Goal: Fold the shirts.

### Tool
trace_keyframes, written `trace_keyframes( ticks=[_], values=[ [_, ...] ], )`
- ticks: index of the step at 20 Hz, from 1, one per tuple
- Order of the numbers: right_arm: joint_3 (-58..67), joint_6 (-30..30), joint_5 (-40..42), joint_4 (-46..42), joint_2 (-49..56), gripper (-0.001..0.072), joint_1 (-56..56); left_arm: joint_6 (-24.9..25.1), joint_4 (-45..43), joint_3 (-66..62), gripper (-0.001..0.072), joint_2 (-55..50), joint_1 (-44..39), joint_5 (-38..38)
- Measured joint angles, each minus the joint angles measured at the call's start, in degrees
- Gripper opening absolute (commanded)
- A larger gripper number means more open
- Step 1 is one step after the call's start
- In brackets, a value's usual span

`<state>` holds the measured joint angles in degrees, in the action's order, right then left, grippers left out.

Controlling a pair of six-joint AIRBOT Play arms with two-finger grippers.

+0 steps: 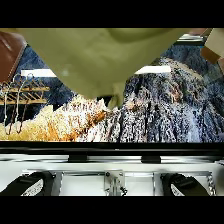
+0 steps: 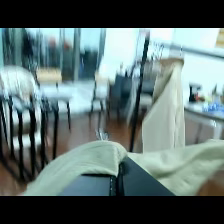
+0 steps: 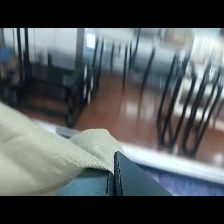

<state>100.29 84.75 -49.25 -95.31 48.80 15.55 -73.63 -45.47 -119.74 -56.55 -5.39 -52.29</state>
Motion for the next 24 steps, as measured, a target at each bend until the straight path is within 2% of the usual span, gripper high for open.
trace_keyframes(
  ticks=[3,7,11,15,17,20,21,24],
  values=[
    [1.38,1.25,-2.97,0.46,-3.69,0.0066,0.00,1.07,-5.33,3.50,0.0054,5.86,0.09,4.66],
    [1.88,1.99,-19.58,0.68,-1.99,0.0067,0.00,0.92,-15.08,9.03,0.0054,9.25,0.09,6.10],
    [-1.95,2.69,-34.12,2.47,4.48,0.0066,0.00,0.52,-22.34,14.25,0.0054,6.95,0.09,7.58],
    [-12.57,5.31,-34.95,8.61,11.80,0.0066,0.00,-2.45,-25.14,16.48,0.0054,-0.81,0.09,10.10],
    [-18.38,6.73,-31.58,12.13,15.82,0.0067,0.00,-5.51,-25.92,16.87,0.0054,-6.14,0.09,7.93],
    [-24.28,8.70,-27.02,15.85,22.47,0.0067,0.02,-10.82,-26.34,17.16,0.0055,-15.43,0.00,0.83],
    [-25.33,9.16,-25.59,16.79,24.52,0.0067,0.00,-12.72,-26.38,17.22,0.0069,-18.45,0.00,-1.90],
    [-27.04,9.79,-21.14,18.60,28.22,0.0067,0.00,-16.90,-26.51,17.27,0.0363,-25.73,0.00,-9.49]
  ],
)
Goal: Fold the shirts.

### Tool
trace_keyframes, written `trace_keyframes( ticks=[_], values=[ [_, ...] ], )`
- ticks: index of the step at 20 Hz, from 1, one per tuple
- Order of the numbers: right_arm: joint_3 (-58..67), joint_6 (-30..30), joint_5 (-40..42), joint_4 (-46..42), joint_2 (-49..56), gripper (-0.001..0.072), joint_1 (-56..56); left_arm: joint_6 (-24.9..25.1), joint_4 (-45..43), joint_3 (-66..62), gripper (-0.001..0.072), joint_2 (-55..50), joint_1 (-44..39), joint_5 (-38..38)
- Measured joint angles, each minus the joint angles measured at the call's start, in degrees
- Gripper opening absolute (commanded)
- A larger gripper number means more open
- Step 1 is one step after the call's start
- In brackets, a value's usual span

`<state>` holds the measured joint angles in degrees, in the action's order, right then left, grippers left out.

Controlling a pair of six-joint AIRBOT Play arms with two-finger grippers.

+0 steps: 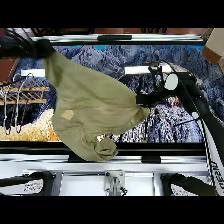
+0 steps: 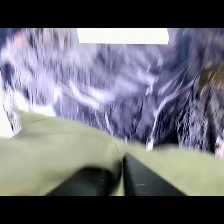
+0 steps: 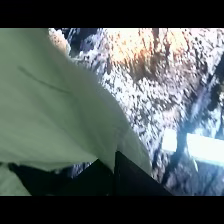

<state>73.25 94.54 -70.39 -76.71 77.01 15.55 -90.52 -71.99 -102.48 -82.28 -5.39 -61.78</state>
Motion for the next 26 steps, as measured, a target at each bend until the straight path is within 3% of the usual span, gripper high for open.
trace_keyframes(
  ticks=[2,3,4,5,10,13,15,21,26],
  values=[
    [-0.52,0.24,3.98,0.39,1.01,0.0067,0.00,-1.33,-0.02,0.00,0.0367,-3.52,0.11,-4.57],
    [-0.66,0.24,5.99,0.63,1.27,0.0067,0.00,-1.51,0.00,0.00,0.0460,-4.74,0.31,-6.91],
    [-0.76,0.24,7.82,0.79,1.51,0.0067,0.00,-1.51,0.02,-0.02,0.0612,-5.62,0.74,-9.40],
    [-0.87,0.24,8.79,0.81,1.68,0.0067,0.00,-1.53,-0.02,-0.02,0.0694,-6.32,1.38,-12.20],
    [-1.03,-0.70,8.76,-1.27,1.97,0.0067,0.00,-0.09,-0.07,2.25,0.0660,-6.14,6.08,-28.52],
    [-1.03,-0.92,4.33,-4.44,2.01,0.0067,0.00,0.70,-0.09,13.18,0.0657,-1.64,7.72,-31.87],
    [-1.05,-1.16,1.64,-6.12,2.03,0.0067,0.00,1.62,-0.02,24.24,0.0576,3.21,8.33,-31.36],
    [-1.05,-1.31,-1.18,-7.85,2.03,0.0067,0.00,4.44,-0.22,52.46,0.0581,16.04,13.09,-23.08],
    [-1.05,-1.36,-1.27,-8.11,2.03,0.0067,0.00,6.08,4.31,63.45,0.0581,18.67,17.86,-15.43]
  ],
)
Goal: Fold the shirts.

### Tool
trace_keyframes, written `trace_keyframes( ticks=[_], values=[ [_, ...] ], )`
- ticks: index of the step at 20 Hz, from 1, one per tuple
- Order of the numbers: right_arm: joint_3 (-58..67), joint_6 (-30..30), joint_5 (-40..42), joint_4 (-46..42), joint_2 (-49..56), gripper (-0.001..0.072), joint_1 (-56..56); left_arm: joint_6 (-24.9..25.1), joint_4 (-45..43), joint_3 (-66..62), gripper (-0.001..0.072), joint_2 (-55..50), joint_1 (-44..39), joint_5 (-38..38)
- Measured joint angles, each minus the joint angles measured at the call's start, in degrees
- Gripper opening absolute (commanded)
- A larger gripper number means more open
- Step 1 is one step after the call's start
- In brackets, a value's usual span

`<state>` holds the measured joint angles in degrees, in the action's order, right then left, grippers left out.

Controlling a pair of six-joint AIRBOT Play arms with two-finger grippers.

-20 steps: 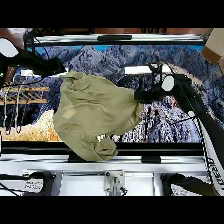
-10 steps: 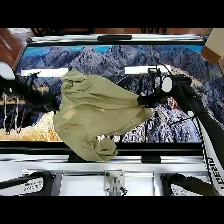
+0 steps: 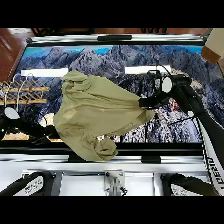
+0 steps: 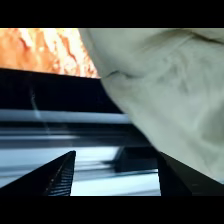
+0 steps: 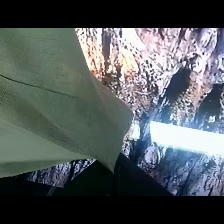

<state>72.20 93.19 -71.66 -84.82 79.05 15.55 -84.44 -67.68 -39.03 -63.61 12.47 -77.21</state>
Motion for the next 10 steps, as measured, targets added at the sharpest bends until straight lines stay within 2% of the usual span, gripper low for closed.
trace_keyframes(
  ticks=[7,8,10],
  values=[
    [0.00,-0.02,0.04,-0.13,0.00,0.0067,0.00,0.17,5.64,2.78,0.0575,-2.69,0.46,12.02],
    [0.00,-0.02,0.04,-0.02,0.00,0.0067,0.00,-0.04,5.99,2.86,0.0525,-3.56,0.55,12.83],
    [0.00,-0.02,0.04,0.17,0.00,0.0067,0.00,-0.35,6.43,2.95,0.0364,-4.76,0.63,13.94]
  ],
)
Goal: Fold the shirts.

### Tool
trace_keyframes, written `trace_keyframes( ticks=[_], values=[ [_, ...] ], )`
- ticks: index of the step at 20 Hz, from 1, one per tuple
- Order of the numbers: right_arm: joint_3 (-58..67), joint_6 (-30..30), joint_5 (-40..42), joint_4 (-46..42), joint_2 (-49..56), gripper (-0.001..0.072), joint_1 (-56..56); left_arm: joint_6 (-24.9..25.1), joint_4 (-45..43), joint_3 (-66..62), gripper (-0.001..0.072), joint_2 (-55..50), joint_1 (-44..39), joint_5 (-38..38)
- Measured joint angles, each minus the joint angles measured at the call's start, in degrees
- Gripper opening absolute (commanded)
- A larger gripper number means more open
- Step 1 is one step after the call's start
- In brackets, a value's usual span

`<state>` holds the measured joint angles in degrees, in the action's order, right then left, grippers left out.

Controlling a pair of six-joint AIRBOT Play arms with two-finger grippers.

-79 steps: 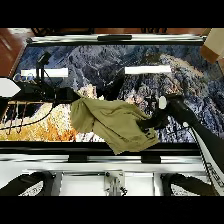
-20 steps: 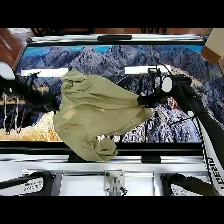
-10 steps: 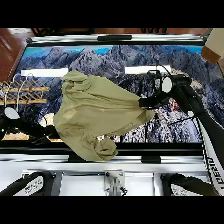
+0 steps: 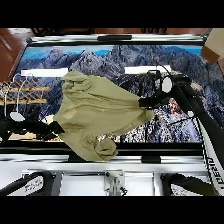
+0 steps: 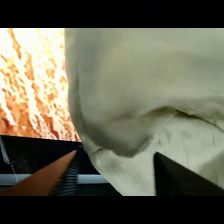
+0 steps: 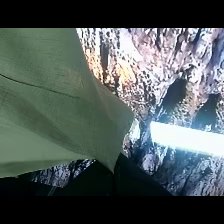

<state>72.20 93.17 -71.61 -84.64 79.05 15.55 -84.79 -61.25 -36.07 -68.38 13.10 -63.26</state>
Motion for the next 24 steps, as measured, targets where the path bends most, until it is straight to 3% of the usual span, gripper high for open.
trace_keyframes(
  ticks=[2,3,7,11,14,15,16,17,24],
  values=[
    [0.00,0.02,-0.02,0.15,0.00,0.0067,0.00,-0.09,0.35,0.00,0.0083,-0.63,0.07,0.83],
    [0.00,0.02,-0.02,0.20,0.00,0.0067,0.00,-0.04,0.52,-0.22,0.0054,-0.83,0.07,1.01],
    [0.02,-1.25,-0.72,0.17,-0.20,0.0068,0.00,4.57,1.07,-4.02,0.0053,0.04,0.09,-0.83],
    [1.33,-6.56,-2.99,-0.17,-2.62,0.0067,0.00,13.29,1.29,-13.70,0.0053,5.22,0.31,-4.52],
    [3.02,-9.14,-1.84,-0.35,-5.55,0.0076,0.00,15.15,1.31,-21.55,0.0053,9.70,1.18,-5.97],
    [3.32,-9.14,-0.33,-0.35,-6.05,0.0130,0.00,15.06,1.36,-23.52,0.0053,10.88,1.38,-6.29],
    [3.52,-8.13,1.25,-0.31,-6.12,0.0287,0.00,14.64,1.66,-24.81,0.0054,11.69,1.49,-6.38],
    [3.69,-6.91,2.86,-0.20,-5.60,0.0487,0.00,13.86,1.84,-25.68,0.0053,12.26,1.60,-6.43],
    [4.04,-0.55,2.91,6.10,1.44,0.0506,-0.35,9.11,5.75,-24.87,0.0053,12.46,1.84,-5.46]
  ],
)
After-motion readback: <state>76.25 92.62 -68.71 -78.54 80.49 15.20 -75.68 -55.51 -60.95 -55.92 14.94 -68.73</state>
